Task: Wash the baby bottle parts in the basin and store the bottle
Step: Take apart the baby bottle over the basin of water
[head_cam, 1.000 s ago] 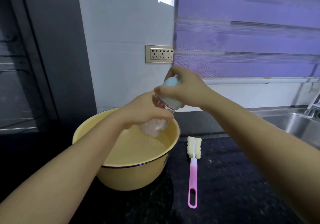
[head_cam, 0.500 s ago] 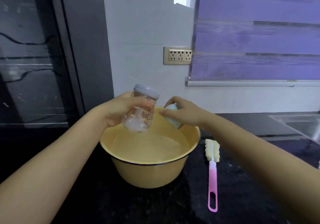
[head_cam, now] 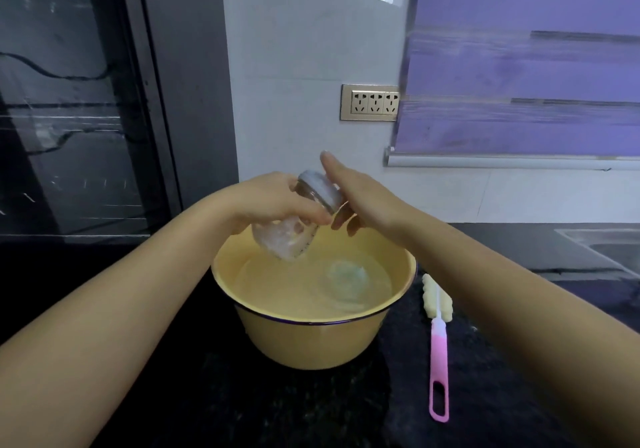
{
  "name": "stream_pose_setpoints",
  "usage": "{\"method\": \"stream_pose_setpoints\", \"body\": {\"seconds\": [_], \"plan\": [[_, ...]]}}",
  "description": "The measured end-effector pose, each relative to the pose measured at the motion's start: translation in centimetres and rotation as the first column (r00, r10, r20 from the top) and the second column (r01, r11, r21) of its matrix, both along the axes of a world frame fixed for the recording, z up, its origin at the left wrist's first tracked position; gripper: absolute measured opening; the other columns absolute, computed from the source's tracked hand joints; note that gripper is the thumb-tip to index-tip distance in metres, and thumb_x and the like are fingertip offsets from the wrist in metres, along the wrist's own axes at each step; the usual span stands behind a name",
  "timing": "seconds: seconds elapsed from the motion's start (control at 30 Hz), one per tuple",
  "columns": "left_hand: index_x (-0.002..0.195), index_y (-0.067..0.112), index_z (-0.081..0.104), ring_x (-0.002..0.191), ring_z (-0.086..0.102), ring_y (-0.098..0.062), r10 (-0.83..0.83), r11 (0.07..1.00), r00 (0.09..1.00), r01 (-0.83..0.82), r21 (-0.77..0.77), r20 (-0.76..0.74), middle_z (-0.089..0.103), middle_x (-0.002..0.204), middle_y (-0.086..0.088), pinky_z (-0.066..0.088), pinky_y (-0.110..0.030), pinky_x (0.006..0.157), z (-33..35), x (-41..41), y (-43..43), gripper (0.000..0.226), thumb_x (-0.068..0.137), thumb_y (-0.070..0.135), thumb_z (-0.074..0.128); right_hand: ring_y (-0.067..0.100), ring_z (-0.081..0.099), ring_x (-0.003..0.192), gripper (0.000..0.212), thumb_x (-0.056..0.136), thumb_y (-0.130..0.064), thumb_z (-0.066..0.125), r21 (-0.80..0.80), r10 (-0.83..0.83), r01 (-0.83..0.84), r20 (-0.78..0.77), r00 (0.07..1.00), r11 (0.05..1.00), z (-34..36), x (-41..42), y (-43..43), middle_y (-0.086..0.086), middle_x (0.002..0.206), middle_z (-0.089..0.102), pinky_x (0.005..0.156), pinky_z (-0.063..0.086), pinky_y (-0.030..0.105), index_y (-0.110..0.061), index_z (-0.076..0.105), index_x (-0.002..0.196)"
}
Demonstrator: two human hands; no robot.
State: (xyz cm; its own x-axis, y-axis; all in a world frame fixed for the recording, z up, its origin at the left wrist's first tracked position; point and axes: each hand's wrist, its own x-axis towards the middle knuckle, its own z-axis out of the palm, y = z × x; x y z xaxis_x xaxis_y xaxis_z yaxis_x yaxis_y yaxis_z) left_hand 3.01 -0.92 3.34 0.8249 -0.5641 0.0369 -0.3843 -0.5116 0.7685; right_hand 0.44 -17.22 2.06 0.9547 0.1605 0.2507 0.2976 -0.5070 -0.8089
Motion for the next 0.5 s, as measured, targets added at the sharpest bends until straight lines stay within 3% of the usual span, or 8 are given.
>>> {"method": "stream_pose_setpoints", "body": {"seconds": [0.07, 0.1, 0.17, 0.2, 0.33, 0.43, 0.5], "plan": [[0.072, 0.025, 0.074, 0.078, 0.065, -0.009, -0.021, 0.999, 0.999, 0.019, 0.035, 0.049, 0.070, 0.075, 0.007, 0.049, -0.021, 0.073, 0.3, -0.4, -0.5, 0.003, 0.070, 0.027, 0.074, 0.015, 0.057, 0.053, 0.061, 0.089, -0.066, 0.034, -0.088, -0.004, 0.010, 0.067, 0.998, 0.996, 0.2, 0.0, 0.8, 0.002, 0.073, 0.063, 0.050, 0.043, 0.027, -0.012, 0.061, 0.089], [0.066, 0.027, 0.073, 0.071, 0.062, -0.005, -0.025, 0.999, 0.998, 0.024, 0.034, 0.052, 0.068, 0.068, 0.011, 0.047, -0.015, 0.066, 0.4, -0.2, -0.6, 0.008, 0.073, 0.023, 0.073, 0.013, 0.054, 0.050, 0.054, 0.090, -0.062, 0.037, -0.077, -0.022, 0.029, 0.094, 0.995, 0.997, 0.3, 0.0, 1.1, -0.001, 0.068, 0.060, 0.050, 0.041, 0.027, -0.013, 0.058, 0.081], [0.069, 0.021, 0.072, 0.068, 0.062, -0.008, 0.002, 1.000, 1.000, -0.002, 0.024, 0.006, 0.066, 0.068, 0.007, 0.046, -0.019, 0.067, 0.4, 0.0, -0.6, 0.004, 0.068, 0.023, 0.075, 0.008, 0.051, 0.051, 0.042, 0.091, -0.054, 0.042, -0.012, -0.048, 0.050, 0.134, 0.990, 0.999, 0.0, 0.3, 1.3, -0.011, 0.062, 0.057, 0.054, 0.039, 0.024, -0.019, 0.052, 0.072], [0.076, 0.014, 0.071, 0.070, 0.062, -0.013, 0.006, 0.999, 1.000, -0.005, 0.033, -0.020, 0.066, 0.070, 0.002, 0.046, -0.025, 0.069, 0.3, 0.1, -0.5, 0.018, 0.063, 0.026, 0.076, 0.006, 0.053, 0.054, 0.039, 0.092, -0.052, 0.044, 0.008, -0.048, 0.047, 0.157, 0.987, 0.999, -0.3, 0.6, 1.2, -0.013, 0.060, 0.057, 0.057, 0.039, 0.023, -0.021, 0.051, 0.070], [0.086, 0.004, 0.065, 0.075, 0.060, -0.020, -0.006, 0.997, 0.990, 0.016, 0.070, -0.144, 0.061, 0.076, -0.008, 0.044, -0.032, 0.072, -1.1, 0.2, -0.6, 0.047, 0.050, 0.034, 0.074, 0.009, 0.056, 0.065, 0.034, 0.093, -0.047, 0.045, -0.028, 0.032, -0.028, 0.171, 0.985, 0.999, -2.0, 1.2, 0.6, -0.011, 0.068, 0.057, 0.068, 0.043, 0.025, -0.025, 0.053, 0.069], [0.086, 0.003, 0.061, 0.072, 0.059, -0.022, -0.110, 0.992, 0.921, 0.079, -0.098, -0.373, 0.061, 0.075, -0.009, 0.048, -0.031, 0.068, -1.8, 0.4, 0.0, 0.038, 0.058, 0.027, 0.072, 0.000, 0.053, 0.061, 0.023, 0.096, -0.034, 0.048, 0.045, 0.123, -0.135, 0.209, 0.970, 0.990, -2.2, 1.1, 0.6, -0.012, 0.073, 0.059, 0.061, 0.040, 0.015, -0.020, 0.059, 0.082], [0.088, 0.004, 0.064, 0.072, 0.062, -0.021, -0.182, 0.974, 0.883, 0.102, -0.203, -0.433, 0.064, 0.078, -0.009, 0.052, -0.032, 0.069, -1.6, 0.9, 0.6, 0.033, 0.060, 0.021, 0.071, 0.000, 0.052, 0.062, 0.016, 0.095, -0.029, 0.050, 0.100, 0.190, -0.216, 0.224, 0.956, 0.971, -1.6, 1.0, 0.5, -0.005, 0.082, 0.062, 0.058, 0.040, 0.011, -0.018, 0.062, 0.094]]}}
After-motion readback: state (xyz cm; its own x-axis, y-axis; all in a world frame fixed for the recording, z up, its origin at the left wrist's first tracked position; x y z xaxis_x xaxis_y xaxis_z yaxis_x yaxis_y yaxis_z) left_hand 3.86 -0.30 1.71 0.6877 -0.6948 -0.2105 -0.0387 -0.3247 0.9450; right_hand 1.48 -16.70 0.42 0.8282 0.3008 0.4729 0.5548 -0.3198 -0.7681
